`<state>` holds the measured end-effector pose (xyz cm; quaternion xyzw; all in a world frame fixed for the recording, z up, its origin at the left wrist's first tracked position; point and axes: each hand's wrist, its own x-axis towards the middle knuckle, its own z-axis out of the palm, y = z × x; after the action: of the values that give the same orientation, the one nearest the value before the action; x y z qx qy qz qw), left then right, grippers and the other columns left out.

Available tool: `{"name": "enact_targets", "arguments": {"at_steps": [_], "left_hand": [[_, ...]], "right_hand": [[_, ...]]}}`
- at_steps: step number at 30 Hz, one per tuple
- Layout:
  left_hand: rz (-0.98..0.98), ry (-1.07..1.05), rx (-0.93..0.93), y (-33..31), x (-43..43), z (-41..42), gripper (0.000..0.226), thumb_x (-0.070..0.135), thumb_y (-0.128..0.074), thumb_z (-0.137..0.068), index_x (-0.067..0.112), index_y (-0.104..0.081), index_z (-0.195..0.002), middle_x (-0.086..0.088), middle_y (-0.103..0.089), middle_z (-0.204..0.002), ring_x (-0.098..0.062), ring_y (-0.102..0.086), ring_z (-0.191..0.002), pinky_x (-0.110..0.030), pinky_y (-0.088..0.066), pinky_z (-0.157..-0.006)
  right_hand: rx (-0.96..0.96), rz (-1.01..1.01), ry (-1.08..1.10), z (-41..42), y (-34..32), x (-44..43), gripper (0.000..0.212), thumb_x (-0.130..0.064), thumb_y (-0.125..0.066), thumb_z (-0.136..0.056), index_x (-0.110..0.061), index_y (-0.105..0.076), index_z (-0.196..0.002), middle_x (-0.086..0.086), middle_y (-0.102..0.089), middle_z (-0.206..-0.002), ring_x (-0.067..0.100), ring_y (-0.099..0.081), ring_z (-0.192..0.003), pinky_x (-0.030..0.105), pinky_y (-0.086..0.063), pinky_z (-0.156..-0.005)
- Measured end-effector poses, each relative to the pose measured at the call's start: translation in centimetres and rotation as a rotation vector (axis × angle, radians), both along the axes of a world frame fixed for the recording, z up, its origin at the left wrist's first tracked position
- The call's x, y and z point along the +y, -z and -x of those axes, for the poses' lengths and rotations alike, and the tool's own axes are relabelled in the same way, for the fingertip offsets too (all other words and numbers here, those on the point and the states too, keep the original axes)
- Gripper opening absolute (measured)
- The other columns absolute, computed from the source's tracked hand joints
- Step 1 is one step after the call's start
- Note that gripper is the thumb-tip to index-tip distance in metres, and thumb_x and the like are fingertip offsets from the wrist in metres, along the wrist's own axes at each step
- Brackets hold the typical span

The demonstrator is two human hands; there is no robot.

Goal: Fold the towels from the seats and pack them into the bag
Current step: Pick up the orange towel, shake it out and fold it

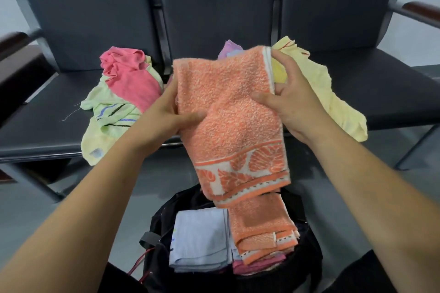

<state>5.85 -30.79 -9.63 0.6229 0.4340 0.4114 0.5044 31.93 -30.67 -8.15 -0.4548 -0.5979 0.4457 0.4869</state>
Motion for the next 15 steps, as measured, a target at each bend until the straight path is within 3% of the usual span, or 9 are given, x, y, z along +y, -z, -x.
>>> {"name": "enact_targets", "arguments": {"at_steps": [2,4,6,8,10,12,13,15], "left_hand": [[0.076,-0.067,0.004,0.6,0.5,-0.1,0.071,0.025,-0.085,-0.077,0.035,-0.050,-0.138,-0.003,-0.070,-0.121,-0.024,-0.071,-0.105,-0.042,-0.059,-0.081],[0.129,-0.209,-0.059,1.1,0.7,-0.6,0.048,0.029,-0.084,-0.077,0.035,-0.058,-0.117,-0.005,-0.071,-0.102,-0.022,-0.070,-0.080,-0.035,-0.056,-0.064],[0.178,-0.316,-0.182,1.4,0.8,-1.3,0.023,0.027,-0.079,-0.084,0.028,-0.058,-0.094,0.001,-0.067,-0.077,-0.013,-0.060,-0.063,-0.024,-0.047,-0.053],[0.257,-0.357,-0.310,1.3,0.7,-1.8,0.018,0.019,-0.067,-0.095,0.018,-0.056,-0.081,0.005,-0.064,-0.061,-0.010,-0.057,-0.055,-0.021,-0.048,-0.048],[0.363,-0.335,-0.405,1.1,0.8,-1.8,0.018,0.017,-0.058,-0.100,0.011,-0.060,-0.083,-0.002,-0.068,-0.067,-0.015,-0.066,-0.060,-0.026,-0.057,-0.054],[0.410,-0.275,-0.441,0.8,0.8,-1.4,0.015,0.021,-0.060,-0.099,0.007,-0.062,-0.096,-0.008,-0.072,-0.084,-0.021,-0.072,-0.079,-0.035,-0.063,-0.069],[0.386,-0.234,-0.437,0.8,0.8,-1.2,0.019,0.026,-0.063,-0.096,0.008,-0.062,-0.103,-0.009,-0.072,-0.092,-0.024,-0.071,-0.089,-0.038,-0.063,-0.077],[0.287,-0.140,-0.378,0.8,0.8,-0.8,0.029,0.035,-0.072,-0.088,0.017,-0.063,-0.109,-0.005,-0.073,-0.100,-0.022,-0.070,-0.094,-0.037,-0.060,-0.079]], "right_hand": [[0.096,0.110,0.053,-0.2,0.4,0.2,0.059,-0.007,-0.079,-0.086,-0.043,-0.052,-0.124,0.014,-0.059,-0.133,0.025,-0.073,-0.099,0.040,-0.063,-0.070],[0.176,0.222,0.049,-0.3,0.5,0.3,0.038,-0.008,-0.078,-0.086,-0.025,-0.063,-0.116,0.015,-0.067,-0.114,0.025,-0.072,-0.086,0.034,-0.060,-0.064],[0.271,0.337,-0.116,-0.5,0.2,0.3,0.031,-0.013,-0.076,-0.085,-0.010,-0.066,-0.114,0.011,-0.073,-0.098,0.024,-0.071,-0.087,0.033,-0.061,-0.073],[0.201,0.372,-0.318,-0.7,-0.2,-0.2,0.048,-0.008,-0.076,-0.078,-0.007,-0.064,-0.125,0.012,-0.074,-0.108,0.025,-0.073,-0.100,0.036,-0.060,-0.088],[-0.093,0.292,-0.342,-0.6,0.0,-0.4,0.055,0.001,-0.081,-0.075,-0.011,-0.066,-0.126,0.008,-0.074,-0.115,0.021,-0.073,-0.105,0.033,-0.060,-0.090],[-0.356,0.156,-0.198,0.1,0.2,-0.6,0.044,-0.002,-0.085,-0.076,-0.016,-0.073,-0.115,0.002,-0.076,-0.107,0.014,-0.074,-0.096,0.027,-0.060,-0.086],[-0.364,0.110,-0.147,0.4,0.4,-0.5,0.036,-0.005,-0.085,-0.077,-0.017,-0.075,-0.109,0.001,-0.077,-0.101,0.012,-0.074,-0.090,0.026,-0.060,-0.084],[-0.269,0.066,-0.109,0.5,0.8,-0.3,0.022,-0.006,-0.082,-0.081,-0.016,-0.076,-0.100,0.000,-0.076,-0.092,0.010,-0.071,-0.082,0.027,-0.059,-0.081]]}}
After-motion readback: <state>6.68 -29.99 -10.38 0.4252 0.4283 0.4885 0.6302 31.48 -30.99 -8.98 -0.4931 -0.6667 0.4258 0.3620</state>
